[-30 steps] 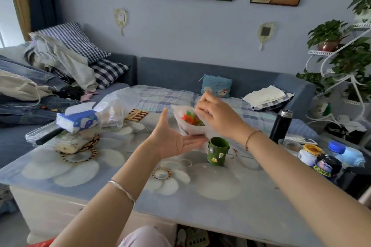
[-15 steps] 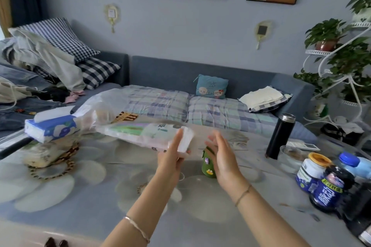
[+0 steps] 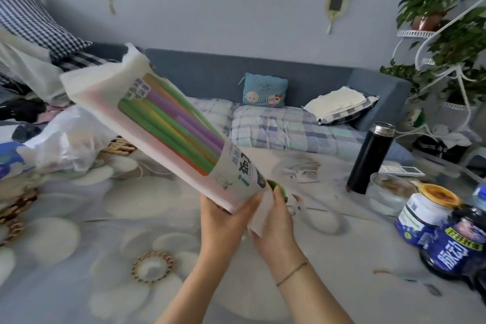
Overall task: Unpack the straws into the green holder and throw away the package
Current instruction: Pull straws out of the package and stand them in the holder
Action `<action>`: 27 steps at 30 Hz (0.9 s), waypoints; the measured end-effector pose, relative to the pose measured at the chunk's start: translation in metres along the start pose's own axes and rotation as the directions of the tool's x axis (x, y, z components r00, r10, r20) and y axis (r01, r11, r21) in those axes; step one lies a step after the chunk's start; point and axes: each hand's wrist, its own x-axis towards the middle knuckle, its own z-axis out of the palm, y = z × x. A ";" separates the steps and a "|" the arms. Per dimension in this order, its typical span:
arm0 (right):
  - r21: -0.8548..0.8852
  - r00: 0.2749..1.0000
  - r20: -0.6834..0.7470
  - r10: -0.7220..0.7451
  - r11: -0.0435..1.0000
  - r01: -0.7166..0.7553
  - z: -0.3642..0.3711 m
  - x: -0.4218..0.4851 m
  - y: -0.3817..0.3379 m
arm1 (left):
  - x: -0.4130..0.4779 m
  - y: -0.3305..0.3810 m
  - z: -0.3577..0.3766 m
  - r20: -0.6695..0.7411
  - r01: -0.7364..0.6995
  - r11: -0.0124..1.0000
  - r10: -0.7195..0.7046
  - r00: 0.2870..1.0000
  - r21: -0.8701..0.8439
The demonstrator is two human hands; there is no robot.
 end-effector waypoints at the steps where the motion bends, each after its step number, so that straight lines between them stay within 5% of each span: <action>1: -0.004 1.000 0.018 0.004 1.000 -0.004 0.000 0.002 0.000 | 0.000 0.002 0.000 0.019 0.012 1.000 -0.012 1.000 -0.016; 10: 0.058 0.997 0.028 0.070 0.996 -0.071 -0.014 0.002 0.012 | -0.005 0.011 0.003 0.002 0.109 0.985 -0.110 0.994 -0.137; 12: -0.067 0.998 -0.055 0.036 0.997 -0.040 -0.016 0.004 0.013 | -0.004 0.007 0.000 -0.054 0.128 0.980 -0.138 0.989 -0.154; 14: -0.417 0.977 -0.132 -0.169 0.904 0.100 -0.019 0.006 0.012 | -0.002 0.003 -0.005 -0.098 0.201 0.956 -0.226 0.969 -0.212; 16: -0.646 0.930 -0.052 -0.363 0.722 0.246 -0.018 0.004 0.006 | 0.003 -0.003 -0.010 -0.100 0.295 0.901 -0.342 0.935 -0.319; 20: -0.720 0.907 0.120 -0.405 0.594 0.360 -0.014 -0.003 -0.001 | 0.005 -0.009 -0.015 -0.011 0.418 0.774 -0.481 0.877 -0.476; 27: -0.745 0.892 0.222 -0.394 0.521 0.416 -0.018 -0.003 -0.012 | 0.003 -0.014 -0.015 0.050 0.424 0.697 -0.489 0.871 -0.578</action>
